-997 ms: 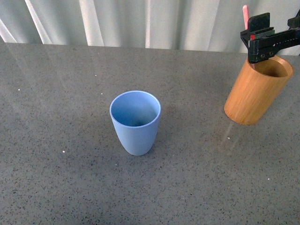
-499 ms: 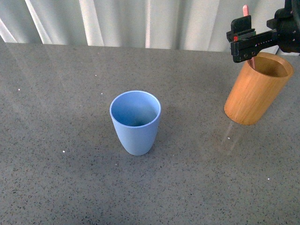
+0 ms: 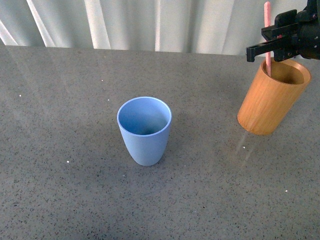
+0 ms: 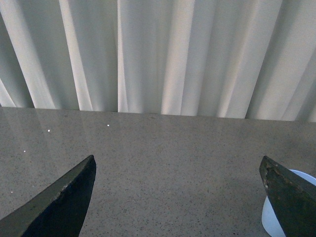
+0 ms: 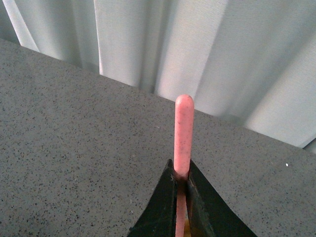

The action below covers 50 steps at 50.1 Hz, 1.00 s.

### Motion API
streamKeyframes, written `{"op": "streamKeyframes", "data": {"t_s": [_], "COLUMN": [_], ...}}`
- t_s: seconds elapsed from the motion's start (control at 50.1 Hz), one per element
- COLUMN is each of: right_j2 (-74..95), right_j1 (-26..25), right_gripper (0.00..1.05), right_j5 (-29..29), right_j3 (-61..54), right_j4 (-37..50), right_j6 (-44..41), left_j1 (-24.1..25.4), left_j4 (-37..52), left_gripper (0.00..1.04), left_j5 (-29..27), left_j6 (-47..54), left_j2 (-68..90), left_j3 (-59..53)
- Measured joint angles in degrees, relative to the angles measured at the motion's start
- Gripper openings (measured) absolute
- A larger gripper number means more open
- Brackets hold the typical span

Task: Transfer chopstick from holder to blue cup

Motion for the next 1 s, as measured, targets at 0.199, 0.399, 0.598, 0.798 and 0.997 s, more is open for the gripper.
{"op": "streamKeyframes", "data": {"t_s": [0.199, 0.399, 0.598, 0.798, 0.997], "right_j2": [-4.46, -9.2, -15.15, -21.27, -22.25], "right_j1": [-0.11, -0.13, 1.01, 5.6, 11.45], "right_gripper": [0.01, 0.01, 0.01, 0.01, 0.01], "right_j5": [0.04, -0.07, 0.68, 3.37, 5.68], "right_j3": [-2.23, -2.89, -2.91, 2.93, 7.61], "right_j4": [-0.04, -1.62, -3.5, -8.87, -10.62], "right_j6": [0.24, -0.92, -3.48, -2.49, 1.95], "left_j1": [0.0, 0.0, 0.0, 0.0, 0.0], "left_j4": [0.0, 0.0, 0.0, 0.0, 0.0], "left_gripper": [0.98, 0.98, 0.98, 0.98, 0.98], "left_j5": [0.0, 0.0, 0.0, 0.0, 0.0], "left_j6": [0.0, 0.0, 0.0, 0.0, 0.0], "left_j2": [0.0, 0.0, 0.0, 0.0, 0.0], "left_j3": [0.0, 0.0, 0.0, 0.0, 0.0]}}
